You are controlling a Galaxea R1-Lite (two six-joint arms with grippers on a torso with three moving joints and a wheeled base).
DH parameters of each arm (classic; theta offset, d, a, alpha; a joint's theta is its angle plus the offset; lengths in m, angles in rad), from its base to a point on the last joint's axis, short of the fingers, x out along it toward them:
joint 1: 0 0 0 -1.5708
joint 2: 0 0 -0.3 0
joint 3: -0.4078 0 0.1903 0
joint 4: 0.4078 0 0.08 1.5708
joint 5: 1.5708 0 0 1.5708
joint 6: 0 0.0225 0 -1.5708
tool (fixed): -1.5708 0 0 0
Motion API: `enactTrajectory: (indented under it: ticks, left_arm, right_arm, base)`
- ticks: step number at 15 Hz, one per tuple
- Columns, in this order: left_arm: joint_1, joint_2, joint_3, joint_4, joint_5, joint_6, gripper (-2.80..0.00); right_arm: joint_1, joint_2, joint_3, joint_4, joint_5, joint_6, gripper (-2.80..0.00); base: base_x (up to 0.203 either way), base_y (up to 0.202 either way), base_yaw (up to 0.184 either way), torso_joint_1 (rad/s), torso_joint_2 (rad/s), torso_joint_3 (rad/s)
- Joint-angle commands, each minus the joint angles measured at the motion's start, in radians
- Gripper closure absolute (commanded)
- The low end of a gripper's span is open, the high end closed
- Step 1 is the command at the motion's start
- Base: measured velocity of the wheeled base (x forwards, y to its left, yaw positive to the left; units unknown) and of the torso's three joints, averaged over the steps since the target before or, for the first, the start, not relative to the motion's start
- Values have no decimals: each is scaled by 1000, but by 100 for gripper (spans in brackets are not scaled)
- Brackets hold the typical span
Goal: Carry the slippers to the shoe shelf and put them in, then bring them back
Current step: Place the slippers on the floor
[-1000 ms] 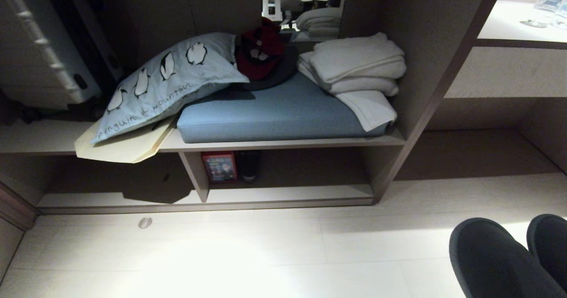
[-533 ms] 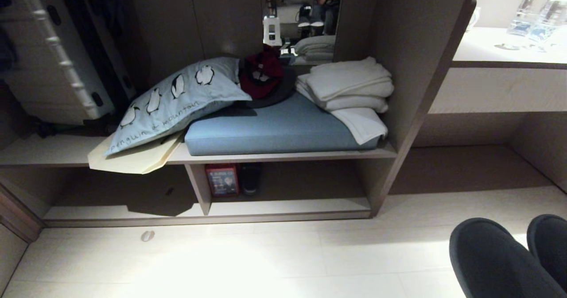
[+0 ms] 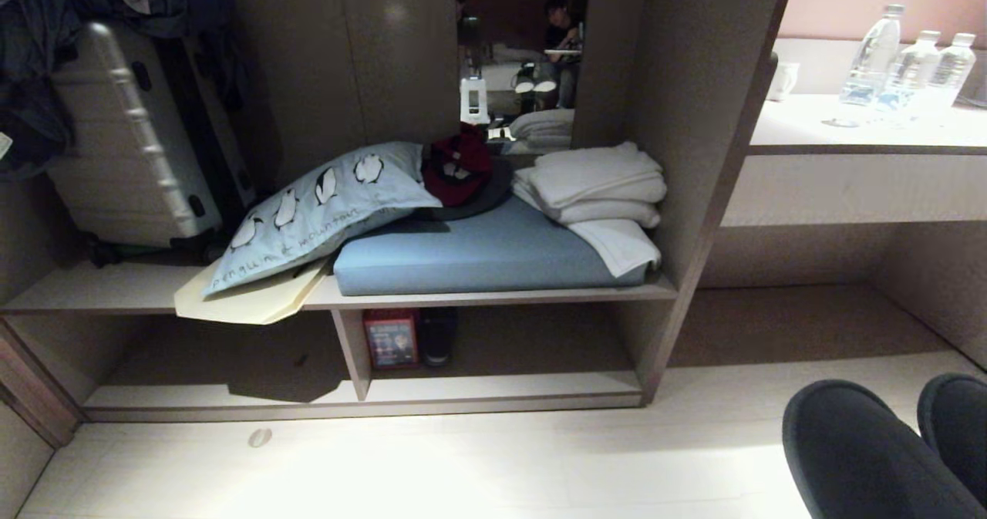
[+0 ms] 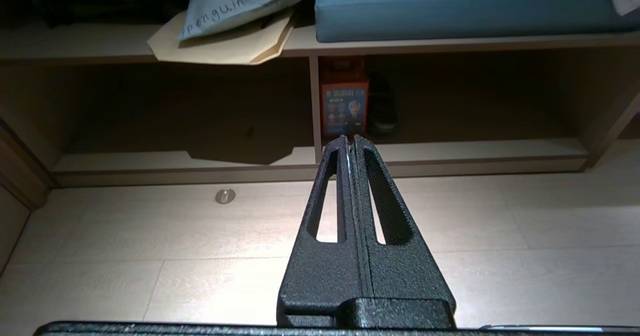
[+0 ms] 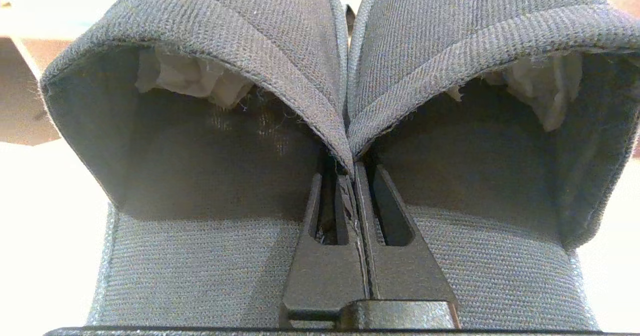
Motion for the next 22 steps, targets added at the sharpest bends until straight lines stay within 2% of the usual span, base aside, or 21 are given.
enactTrajectory:
  ticks: [1,7,19,22]
  left_arm:
    - [0,1,0,0,0,-1,0]
    - [1,1,0,0,0,1,0]
    - [0,-1,0,1,2,-4,0]
    - [1,-1,0,1,3,-4,0]
  right_arm:
    - [1,1,0,0,0,0,0]
    - [0,1,0,0,0,0,0]
    - [1,1,0,0,0,0,0]
    - [0,1,0,0,0,0,0]
  base:
    - [0,0,0,1,2,207]
    - [0,0,0,1,-4,180]
    - [0,0,0,3,1,20]
    - [-1,-138,6,1,4,3]
